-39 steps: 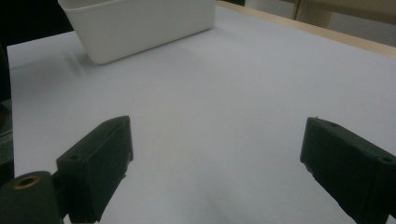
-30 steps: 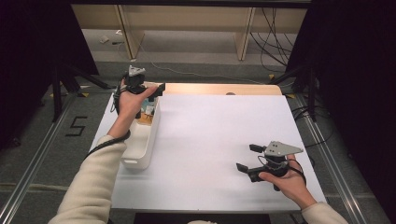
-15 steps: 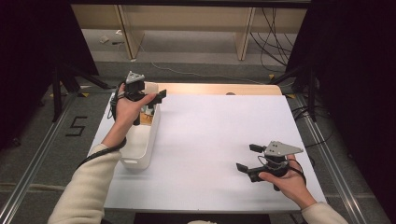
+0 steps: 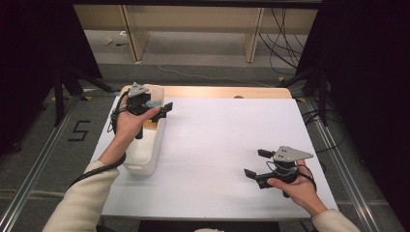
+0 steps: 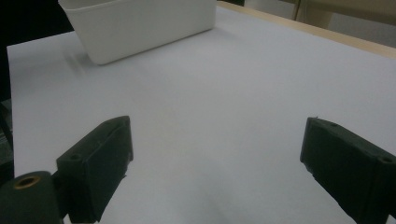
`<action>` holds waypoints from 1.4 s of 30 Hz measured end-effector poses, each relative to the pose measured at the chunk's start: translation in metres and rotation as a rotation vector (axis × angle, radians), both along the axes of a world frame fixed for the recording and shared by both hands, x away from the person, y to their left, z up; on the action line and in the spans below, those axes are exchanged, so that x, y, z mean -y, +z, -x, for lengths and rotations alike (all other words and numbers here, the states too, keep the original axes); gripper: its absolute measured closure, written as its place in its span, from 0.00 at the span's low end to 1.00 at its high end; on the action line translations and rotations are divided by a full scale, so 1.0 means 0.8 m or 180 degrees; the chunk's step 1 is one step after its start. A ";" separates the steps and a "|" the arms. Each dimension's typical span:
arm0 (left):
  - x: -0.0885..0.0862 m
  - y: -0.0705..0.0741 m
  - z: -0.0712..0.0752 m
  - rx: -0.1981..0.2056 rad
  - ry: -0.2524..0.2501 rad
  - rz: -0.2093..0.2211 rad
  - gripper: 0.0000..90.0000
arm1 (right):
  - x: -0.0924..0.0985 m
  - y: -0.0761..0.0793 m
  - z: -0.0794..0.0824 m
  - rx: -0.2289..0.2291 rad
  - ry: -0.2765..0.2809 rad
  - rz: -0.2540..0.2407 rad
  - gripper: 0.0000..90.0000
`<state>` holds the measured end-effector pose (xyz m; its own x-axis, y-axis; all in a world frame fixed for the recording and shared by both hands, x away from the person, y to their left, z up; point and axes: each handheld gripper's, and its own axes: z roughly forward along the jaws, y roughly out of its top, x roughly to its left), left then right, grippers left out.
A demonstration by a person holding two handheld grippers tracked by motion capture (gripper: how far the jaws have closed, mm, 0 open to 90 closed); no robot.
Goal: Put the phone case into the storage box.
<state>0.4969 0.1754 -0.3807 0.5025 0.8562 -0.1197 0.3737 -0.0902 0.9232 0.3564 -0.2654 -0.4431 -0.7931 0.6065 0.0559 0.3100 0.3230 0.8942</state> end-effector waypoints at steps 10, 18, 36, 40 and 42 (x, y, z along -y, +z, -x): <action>0.000 -0.003 0.018 0.0035 0.0006 0.0017 0.03 | 0.000 0.000 0.000 0.0001 0.0000 -0.0001 0.11; 0.000 -0.004 0.037 0.0071 -0.0010 0.0048 0.03 | -0.001 0.000 -0.001 0.0006 0.0006 0.0000 0.11; 0.006 -0.014 0.077 0.0053 -0.0233 0.0028 0.03 | -0.001 0.001 -0.001 0.0011 0.0007 0.0000 0.11; 0.007 -0.017 0.084 0.0053 -0.0269 0.0023 0.03 | -0.001 0.000 -0.001 0.0012 0.0005 -0.0002 0.11; 0.007 -0.017 0.087 0.0060 -0.0280 0.0031 0.03 | -0.001 0.000 -0.001 0.0007 0.0006 0.0000 0.11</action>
